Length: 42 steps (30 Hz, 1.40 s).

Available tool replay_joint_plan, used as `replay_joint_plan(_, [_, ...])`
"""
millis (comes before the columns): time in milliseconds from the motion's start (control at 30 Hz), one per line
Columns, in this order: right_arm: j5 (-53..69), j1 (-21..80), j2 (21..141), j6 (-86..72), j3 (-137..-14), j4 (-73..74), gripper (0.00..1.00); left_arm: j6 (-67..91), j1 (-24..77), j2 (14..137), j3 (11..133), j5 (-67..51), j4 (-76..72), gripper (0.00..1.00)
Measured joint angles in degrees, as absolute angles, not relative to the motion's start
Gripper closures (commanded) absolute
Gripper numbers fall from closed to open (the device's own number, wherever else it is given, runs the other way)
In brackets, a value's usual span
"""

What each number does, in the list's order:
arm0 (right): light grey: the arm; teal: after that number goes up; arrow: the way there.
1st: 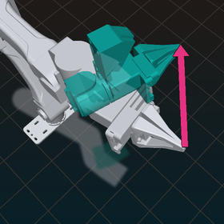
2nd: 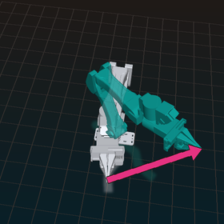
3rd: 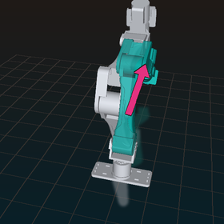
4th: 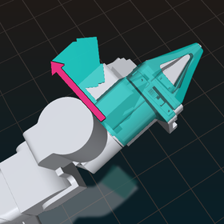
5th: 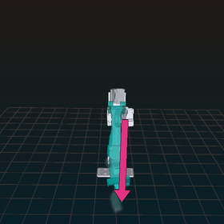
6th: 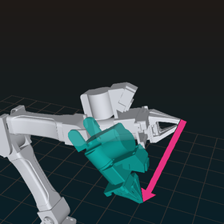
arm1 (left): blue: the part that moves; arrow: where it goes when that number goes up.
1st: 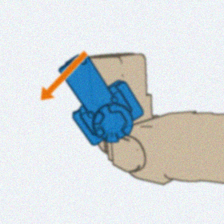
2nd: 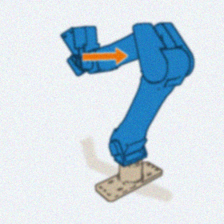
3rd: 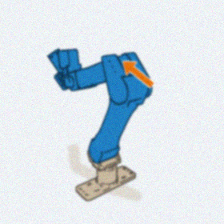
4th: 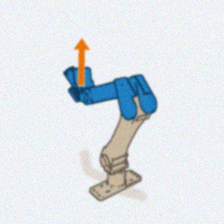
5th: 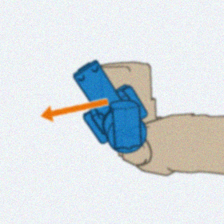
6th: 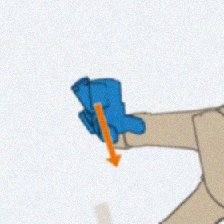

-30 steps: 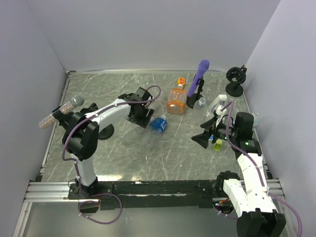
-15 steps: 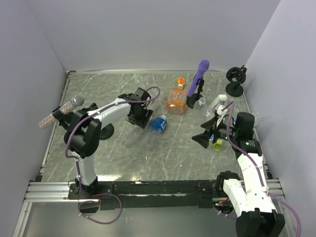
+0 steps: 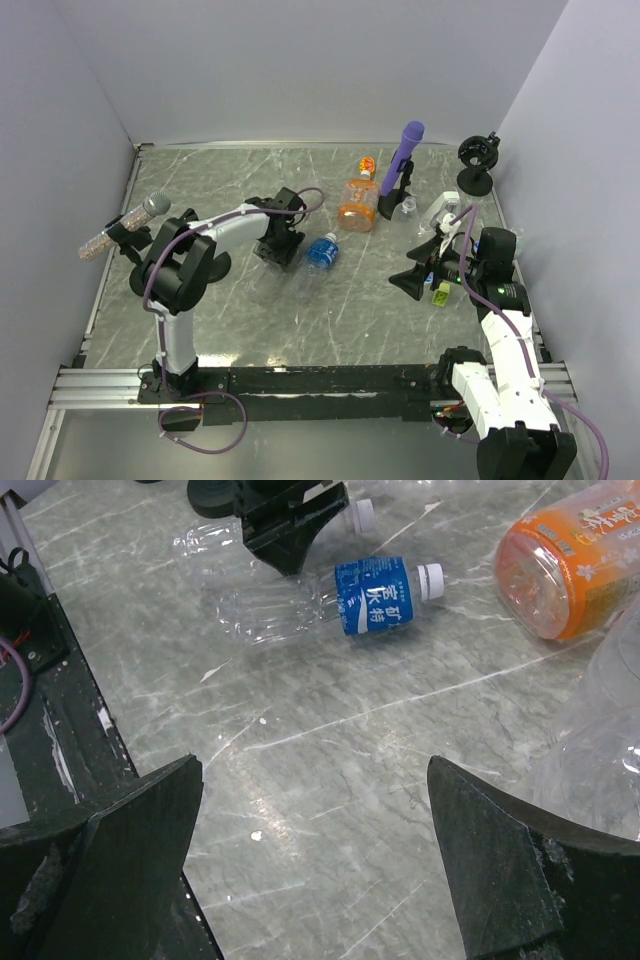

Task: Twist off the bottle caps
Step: Pick up the plastic bottle at the center of the board, then unscrew the bottle cap from the plastic bottle.

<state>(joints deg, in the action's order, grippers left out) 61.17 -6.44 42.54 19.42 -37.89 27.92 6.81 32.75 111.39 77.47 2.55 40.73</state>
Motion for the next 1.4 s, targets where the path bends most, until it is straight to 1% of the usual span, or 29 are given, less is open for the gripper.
replay_joint_plan(133, [61.2,-6.6,42.5,19.5,-37.9,27.9,0.0,6.9,32.9,110.2,77.4,3.4,40.9,0.59])
replay_joint_plan(233, [61.8,-6.7,42.5,19.8,-37.9,28.0,0.0,6.9,33.2,107.2,76.3,3.8,41.0,0.63])
replay_joint_plan(267, [62.2,-6.7,42.5,20.1,-37.9,28.1,0.0,6.8,33.5,105.0,75.5,3.7,41.1,0.65])
replay_joint_plan(400, [63.3,-6.8,42.5,21.6,-37.9,28.8,0.0,6.2,35.8,95.3,72.7,3.4,41.1,0.68])
replay_joint_plan(433, [63.6,-6.8,42.5,22.1,-37.9,29.1,0.0,5.9,36.6,93.0,72.3,3.2,41.0,0.7])
replay_joint_plan(533, [64.9,-6.7,42.7,24.5,-38.6,32.1,0.0,3.6,40.4,85.2,70.1,2.6,39.3,0.71])
replay_joint_plan(633, [66.5,-6.6,43.4,27.4,-42.7,38.1,0.0,0.4,45.9,77.8,66.0,0.0,35.7,0.71])
replay_joint_plan(800, [70.2,-5.9,48.0,29.3,-56.1,47.3,0.04,-4.2,56.0,66.6,54.3,-4.2,25.5,0.71])
replay_joint_plan(900, [71.2,-2.9,51.7,27.2,-60.7,50.7,0.09,-5.2,59.7,65.2,51.9,-4.7,21.2,0.71])
replay_joint_plan(1033, [70.5,4.8,56.1,24.1,-63.9,54.7,0.13,-5.4,63.1,67.6,52.1,-4.3,16.8,0.71])
replay_joint_plan(1167, [66.8,10.5,60.4,20.7,-64.2,55.5,0.15,-5.4,65.2,71.9,53.1,-3.6,15.6,0.72])
replay_joint_plan(1400, [62.1,15.2,61.0,17.4,-63.4,55.1,0.18,-5.3,65.7,74.0,54.8,-3.1,15.5,0.72])
